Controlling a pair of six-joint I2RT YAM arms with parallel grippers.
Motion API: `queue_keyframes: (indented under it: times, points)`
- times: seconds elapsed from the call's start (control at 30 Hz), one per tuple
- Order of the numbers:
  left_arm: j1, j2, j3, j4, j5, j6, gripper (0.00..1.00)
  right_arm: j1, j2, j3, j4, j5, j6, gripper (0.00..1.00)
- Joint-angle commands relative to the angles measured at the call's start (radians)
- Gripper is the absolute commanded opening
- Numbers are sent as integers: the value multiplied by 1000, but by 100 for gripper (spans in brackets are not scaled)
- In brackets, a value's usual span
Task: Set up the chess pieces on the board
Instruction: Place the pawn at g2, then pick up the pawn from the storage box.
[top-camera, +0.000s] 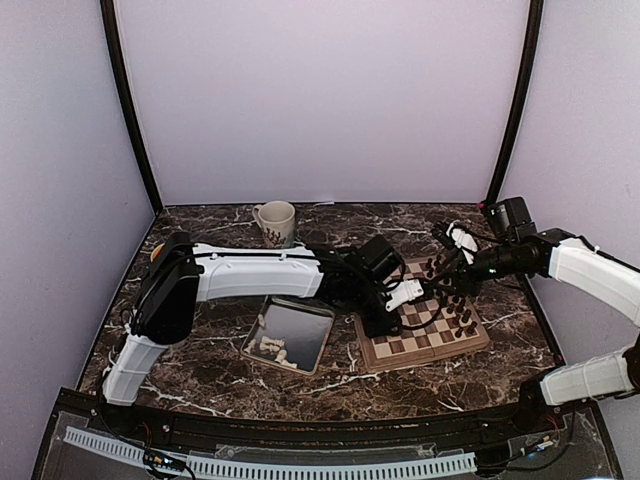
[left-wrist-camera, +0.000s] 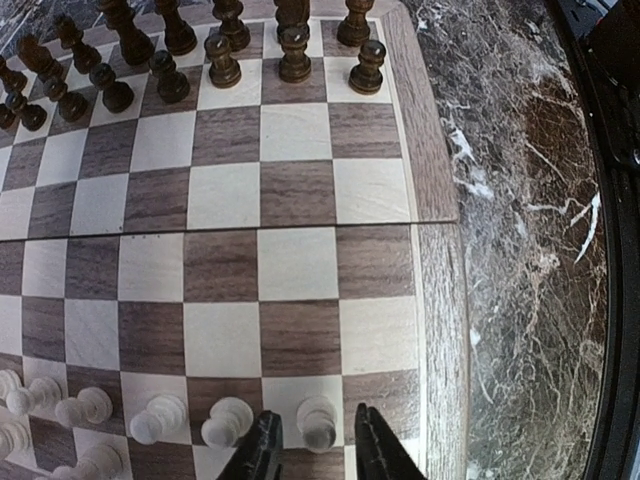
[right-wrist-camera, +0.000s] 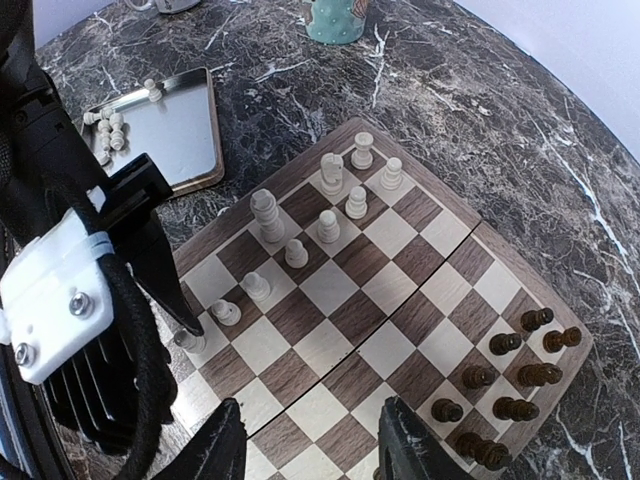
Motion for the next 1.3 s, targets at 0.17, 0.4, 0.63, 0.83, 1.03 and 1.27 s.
queue_keyframes:
  times: [0.17,0.4,0.63,0.83,1.03,1.27]
  points:
    - [-2,-345,-231,-110,-102,-59,28,-4,1,-5,9,-8,-8,46]
    - [38,-542,-460,-137,-355,-191,26,-2,6,-6,12,1,-11,46]
    - [255,-605,-654,-175,-319,-417,25,-4,5,-6,9,-1,-12,46]
    - [346,-555,-692,-176,-269,-455,25,-3,5,-8,9,4,-13,46]
    - [372,-497,-681,-176,-254,-461,24,-3,5,-10,8,10,-13,45]
    - [374,-470,-681,-190,-248,-467,23,-3,6,-11,6,10,-18,45]
